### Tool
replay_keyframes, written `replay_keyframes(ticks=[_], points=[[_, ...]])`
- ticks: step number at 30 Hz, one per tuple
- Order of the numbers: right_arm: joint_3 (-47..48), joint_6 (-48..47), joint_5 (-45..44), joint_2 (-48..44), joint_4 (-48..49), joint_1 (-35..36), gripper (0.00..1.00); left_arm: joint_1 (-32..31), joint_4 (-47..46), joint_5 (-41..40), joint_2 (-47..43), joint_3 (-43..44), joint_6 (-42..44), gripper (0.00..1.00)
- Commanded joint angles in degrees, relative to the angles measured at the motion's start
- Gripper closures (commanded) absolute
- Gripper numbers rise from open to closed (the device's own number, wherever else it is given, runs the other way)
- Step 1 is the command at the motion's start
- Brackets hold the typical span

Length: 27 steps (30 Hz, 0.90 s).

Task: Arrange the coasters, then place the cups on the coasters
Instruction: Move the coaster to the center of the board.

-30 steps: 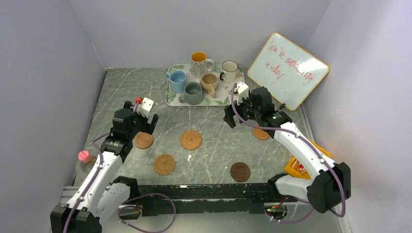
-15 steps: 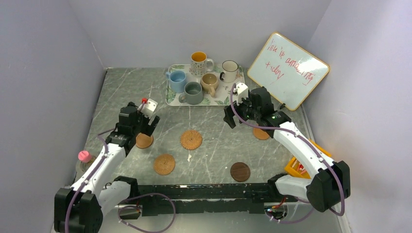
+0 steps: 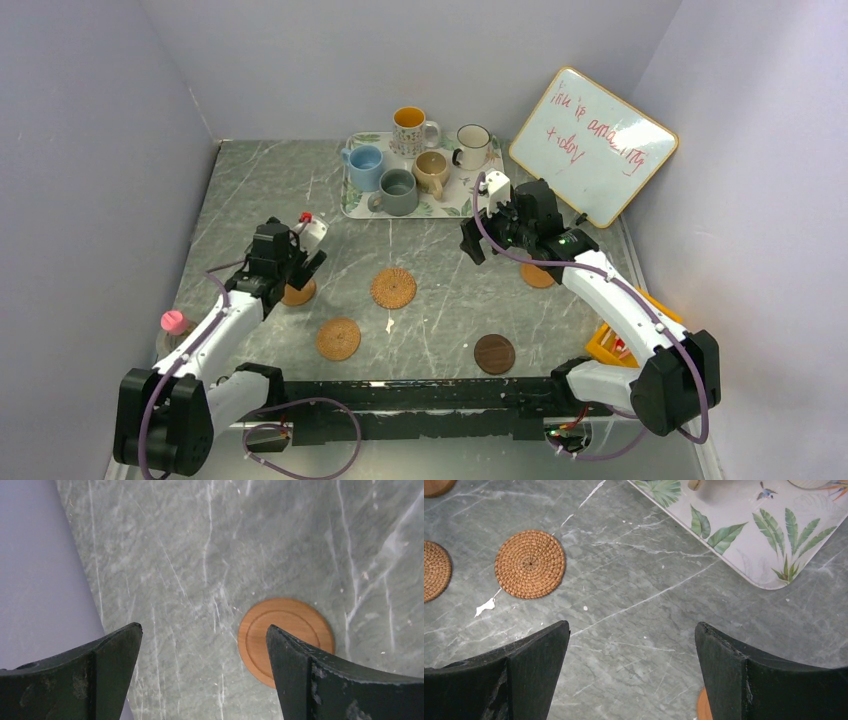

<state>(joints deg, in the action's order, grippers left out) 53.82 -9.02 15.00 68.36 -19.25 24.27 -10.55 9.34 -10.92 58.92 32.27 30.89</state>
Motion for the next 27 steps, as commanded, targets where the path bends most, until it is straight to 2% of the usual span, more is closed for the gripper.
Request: replay_keyframes(ticks=[1, 16, 24, 27], points=[[0.0, -0.7, -0.7, -0.2, 2.3, 0.1, 0.0, -0.3, -0.4, -2.2, 0.5, -1.8, 3.0, 0.0], [-0.2, -0.6, -0.3, -0.8, 2.3, 0.1, 0.0, -1.8, -5.0, -7.0, 5.3, -6.9, 5.8, 0.0], [-0.2, -0.7, -0.3, -0.8, 2.2, 0.0, 0.0, -3.4, -3.6, -4.5, 6.5, -6.6, 5.1, 0.0], [0.7, -2.6, -1.4, -0.6, -0.7, 0.2, 0.0, -4.7, -4.2, -4.2, 8.4, -6.8, 5.1, 0.0]])
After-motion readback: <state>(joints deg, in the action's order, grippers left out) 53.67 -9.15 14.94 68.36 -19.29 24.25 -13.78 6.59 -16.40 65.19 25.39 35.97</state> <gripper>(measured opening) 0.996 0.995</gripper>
